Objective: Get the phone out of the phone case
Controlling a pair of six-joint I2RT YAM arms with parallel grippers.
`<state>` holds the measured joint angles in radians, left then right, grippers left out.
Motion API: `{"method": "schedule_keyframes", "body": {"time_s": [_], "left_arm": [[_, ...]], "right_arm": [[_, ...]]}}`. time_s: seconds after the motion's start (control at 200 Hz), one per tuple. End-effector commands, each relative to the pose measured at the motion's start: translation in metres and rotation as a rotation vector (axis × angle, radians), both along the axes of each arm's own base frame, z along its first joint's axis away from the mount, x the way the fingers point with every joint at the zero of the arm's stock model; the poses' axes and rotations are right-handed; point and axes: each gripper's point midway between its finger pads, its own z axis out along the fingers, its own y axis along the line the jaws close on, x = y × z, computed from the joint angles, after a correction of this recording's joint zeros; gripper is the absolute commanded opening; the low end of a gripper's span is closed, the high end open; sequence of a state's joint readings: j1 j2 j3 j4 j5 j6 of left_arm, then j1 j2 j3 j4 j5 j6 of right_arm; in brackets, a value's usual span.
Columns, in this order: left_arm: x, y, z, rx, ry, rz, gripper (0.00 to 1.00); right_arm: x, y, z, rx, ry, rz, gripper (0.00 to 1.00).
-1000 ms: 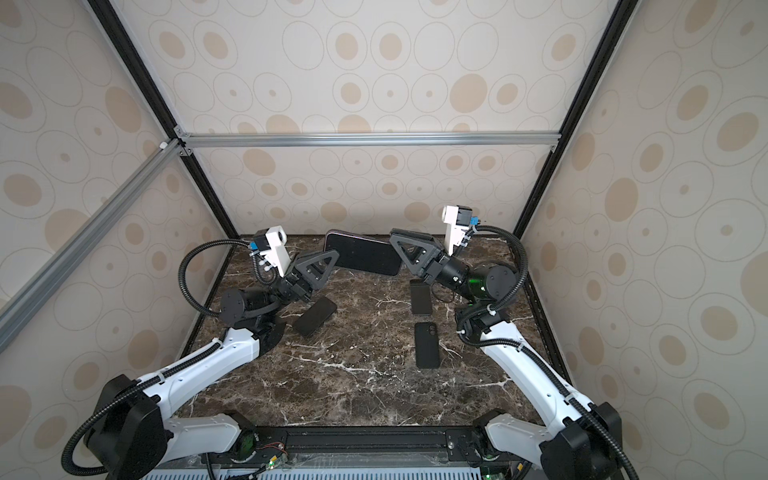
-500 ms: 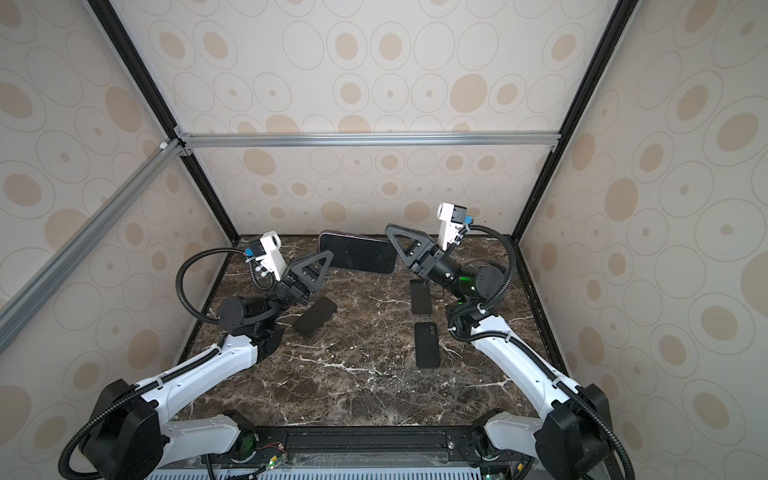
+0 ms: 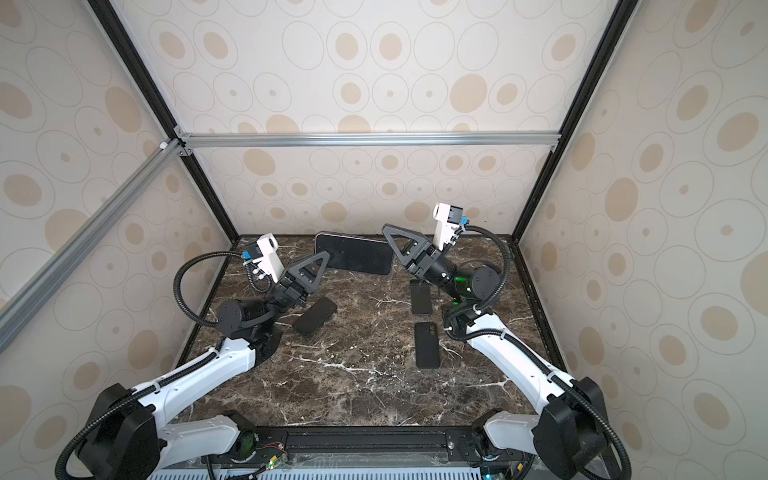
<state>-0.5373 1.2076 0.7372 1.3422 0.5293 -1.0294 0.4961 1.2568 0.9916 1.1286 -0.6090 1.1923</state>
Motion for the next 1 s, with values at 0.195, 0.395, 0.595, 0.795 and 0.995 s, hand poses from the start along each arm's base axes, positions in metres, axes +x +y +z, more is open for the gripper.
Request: {"method": "schedule_keyframes", "body": {"time_s": [0.195,0.395,0.595,0.795,0.995], "left_arm": [[-0.002,0.012,0.005,-0.036,-0.147,-0.005,0.0],[-0.016,0.02,0.013,-0.052,-0.273,-0.074,0.0],[-0.019,0.012,0.021,0.063,-0.343,-0.043,0.0],[-0.033,0.011,0.03,0.079,-0.42,-0.09,0.0],[-0.046,0.012,0.036,0.07,-0.489,-0.132,0.0]], "right_arm": [[-0.045,0.008,0.036,0.047,-0.103,0.141,0.08],[-0.056,0.013,0.038,0.012,-0.127,0.209,0.08],[-0.067,0.017,0.042,-0.026,-0.15,0.275,0.08],[-0.069,0.02,0.044,-0.038,-0.148,0.313,0.04],[-0.069,0.022,0.045,-0.017,-0.136,0.363,0.02]]}}
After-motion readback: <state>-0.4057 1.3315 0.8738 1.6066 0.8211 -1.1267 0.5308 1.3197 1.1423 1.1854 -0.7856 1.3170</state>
